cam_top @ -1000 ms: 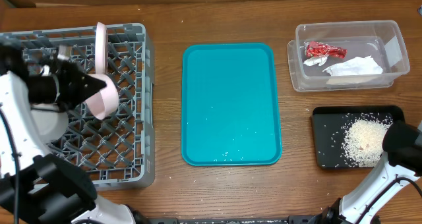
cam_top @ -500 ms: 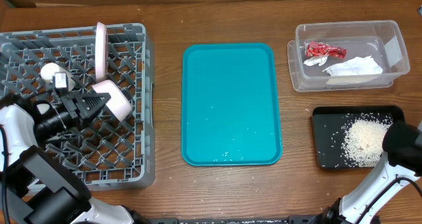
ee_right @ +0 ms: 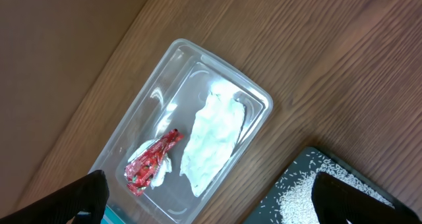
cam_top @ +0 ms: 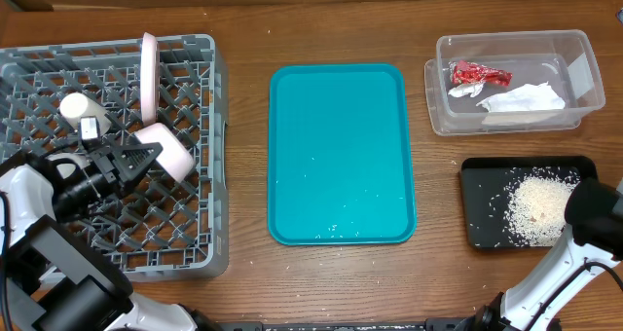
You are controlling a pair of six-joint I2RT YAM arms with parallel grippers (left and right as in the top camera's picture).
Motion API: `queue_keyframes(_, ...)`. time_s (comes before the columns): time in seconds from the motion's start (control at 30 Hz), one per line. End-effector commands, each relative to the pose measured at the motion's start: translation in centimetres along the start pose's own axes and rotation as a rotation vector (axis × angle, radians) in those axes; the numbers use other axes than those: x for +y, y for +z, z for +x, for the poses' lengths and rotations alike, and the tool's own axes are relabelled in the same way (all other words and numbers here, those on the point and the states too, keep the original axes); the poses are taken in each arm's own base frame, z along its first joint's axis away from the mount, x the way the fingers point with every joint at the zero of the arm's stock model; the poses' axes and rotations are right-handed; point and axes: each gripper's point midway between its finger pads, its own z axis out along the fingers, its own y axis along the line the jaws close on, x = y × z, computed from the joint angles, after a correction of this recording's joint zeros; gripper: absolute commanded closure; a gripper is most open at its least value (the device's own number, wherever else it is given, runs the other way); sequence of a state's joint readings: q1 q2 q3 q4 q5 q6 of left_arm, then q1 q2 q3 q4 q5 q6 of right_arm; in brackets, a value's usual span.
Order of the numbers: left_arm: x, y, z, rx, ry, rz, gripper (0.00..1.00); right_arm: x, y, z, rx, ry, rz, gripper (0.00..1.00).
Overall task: Sort waste into correct bins and load items into the dishwasher
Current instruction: 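Lower the white dish into the rack front and open the left gripper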
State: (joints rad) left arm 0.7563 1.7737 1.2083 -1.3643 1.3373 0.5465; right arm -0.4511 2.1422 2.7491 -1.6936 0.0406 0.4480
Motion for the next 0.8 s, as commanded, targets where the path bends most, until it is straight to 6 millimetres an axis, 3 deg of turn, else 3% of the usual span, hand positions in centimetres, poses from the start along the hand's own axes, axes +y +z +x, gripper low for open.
queue_keyframes(0.0,0.8,-0.9,0.4,0.013,-0.028,-0.088,0.96,0.2,-1.4,-0.5,-0.039,-0.002,-0.018,0.0)
queue_keyframes(0.23,1.7,-1.4,0.3,0.026,-0.075,-0.157,0.96,0.2,-1.4,-0.5,-0.039,-0.002,-0.018,0.0)
queue_keyframes(0.6,0.2,-1.8,-0.2,0.032,-0.096,-0.166,0.96,0.2,-1.4,-0.5,-0.039,-0.002,-0.018,0.0)
queue_keyframes(0.77,1.0,-2.0,0.2,0.052,-0.133,-0.214,0.96,0.1,-1.4,-0.5,-0.039,-0.002,-0.018,0.0)
